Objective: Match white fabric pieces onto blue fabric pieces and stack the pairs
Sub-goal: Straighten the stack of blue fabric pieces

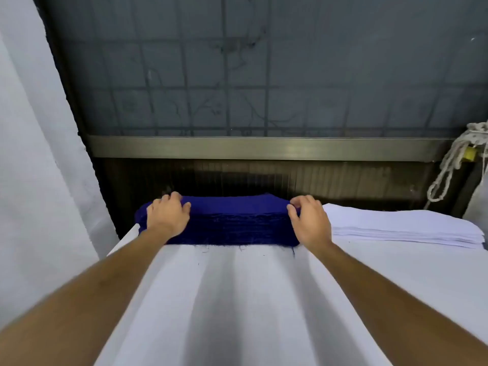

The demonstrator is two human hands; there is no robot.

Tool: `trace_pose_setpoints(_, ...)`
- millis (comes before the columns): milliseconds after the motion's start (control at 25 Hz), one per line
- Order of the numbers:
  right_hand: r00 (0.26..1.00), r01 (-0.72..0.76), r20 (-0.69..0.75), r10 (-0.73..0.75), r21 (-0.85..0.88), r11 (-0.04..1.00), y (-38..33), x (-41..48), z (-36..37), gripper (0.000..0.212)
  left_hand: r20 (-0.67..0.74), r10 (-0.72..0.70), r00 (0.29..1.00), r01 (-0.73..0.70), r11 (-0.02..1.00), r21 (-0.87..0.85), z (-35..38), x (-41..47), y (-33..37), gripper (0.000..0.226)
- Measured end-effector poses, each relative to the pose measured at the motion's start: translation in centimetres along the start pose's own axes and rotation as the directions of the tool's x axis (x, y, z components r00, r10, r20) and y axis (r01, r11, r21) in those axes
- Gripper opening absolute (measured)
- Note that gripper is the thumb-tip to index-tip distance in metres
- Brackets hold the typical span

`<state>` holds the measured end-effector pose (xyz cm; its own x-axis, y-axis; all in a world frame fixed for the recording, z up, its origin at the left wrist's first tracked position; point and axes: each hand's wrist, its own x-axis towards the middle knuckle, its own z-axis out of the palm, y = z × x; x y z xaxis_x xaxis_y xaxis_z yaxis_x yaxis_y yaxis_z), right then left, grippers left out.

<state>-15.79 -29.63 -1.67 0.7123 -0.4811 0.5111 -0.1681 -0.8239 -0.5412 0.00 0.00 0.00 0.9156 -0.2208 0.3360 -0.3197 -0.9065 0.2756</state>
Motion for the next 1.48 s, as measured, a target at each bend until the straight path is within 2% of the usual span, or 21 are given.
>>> trace_pose_setpoints(80, 0.986, -0.012, 0.166, 0.033, -0.122, 0.992, -0.6, 2.5, 1.0, 0.034, 0.17, -0.124, 0.978, 0.11, 0.99, 0.085, -0.3, 2.0, -1.2, 0.052)
trace_pose_setpoints(160, 0.94, -0.034, 0.328, 0.095, -0.188, 0.982, -1.5, 4.8, 1.7, 0.038, 0.262, -0.205, 0.943, 0.182, 0.977, 0.111, -0.5, 3.8, -2.7, 0.051)
trace_pose_setpoints(320, 0.92, -0.031, 0.376, 0.112, -0.214, 0.976, -1.5, 6.3, 3.9, 0.032, 0.248, -0.189, 0.95, 0.165, 0.98, 0.114, 0.5, 5.4, -4.1, 0.044)
trace_pose_setpoints(520, 0.956, -0.051, 0.274, 0.103, -0.19, 0.981, -0.9, 7.5, 5.5, 0.035, 0.204, -0.194, 0.96, 0.172, 0.978, 0.121, 0.7, 7.4, -5.4, 0.039)
trace_pose_setpoints(600, 0.97, -0.064, 0.222, 0.097, -0.152, 0.986, -0.7, 7.8, 6.0, 0.034, 0.146, -0.185, 0.972, 0.178, 0.982, 0.059, 0.9, 7.8, -5.7, 0.025)
trace_pose_setpoints(640, 0.97, -0.071, 0.22, 0.101, -0.143, 0.987, -0.7, 8.0, 6.1, 0.034, 0.119, -0.188, 0.975, 0.188, 0.982, 0.009, 0.8, 7.9, -5.8, 0.016)
trace_pose_setpoints(800, 0.959, -0.085, 0.256, 0.12, -0.146, 0.986, -0.7, 8.3, 6.9, 0.038, 0.103, -0.115, 0.988, 0.125, 0.987, -0.103, 0.8, 7.6, -5.8, 0.014)
trace_pose_setpoints(960, 0.972, -0.11, 0.191, 0.133, -0.125, 0.986, -0.5, 8.4, 7.1, 0.037, 0.026, 0.002, 1.0, -0.002, 1.0, -0.013, 0.6, 7.2, -5.7, 0.014)
trace_pose_setpoints(1080, 0.988, -0.073, 0.13, 0.087, -0.107, 0.992, -0.5, 8.2, 6.8, 0.024, -0.019, 0.027, 0.999, -0.026, 0.997, 0.07, 0.2, 7.1, -5.5, 0.022)
trace_pose_setpoints(1200, 0.997, -0.035, 0.056, 0.045, -0.163, 0.986, -0.3, 8.0, 6.5, 0.017, -0.127, 0.051, 0.991, -0.03, 0.986, 0.164, 0.2, 6.7, -5.5, 0.029)
trace_pose_setpoints(1320, 1.0, -0.013, -0.019, 0.009, -0.232, 0.973, 0.0, 8.1, 6.5, 0.023, -0.221, 0.026, 0.975, -0.029, 1.0, -0.008, -0.1, 6.5, -5.5, 0.023)
trace_pose_setpoints(1480, 0.999, 0.018, -0.044, -0.028, -0.222, 0.975, 0.1, 8.0, 6.7, 0.028, -0.174, 0.017, 0.985, -0.063, 0.963, -0.261, -0.8, 6.7, -5.7, 0.006)
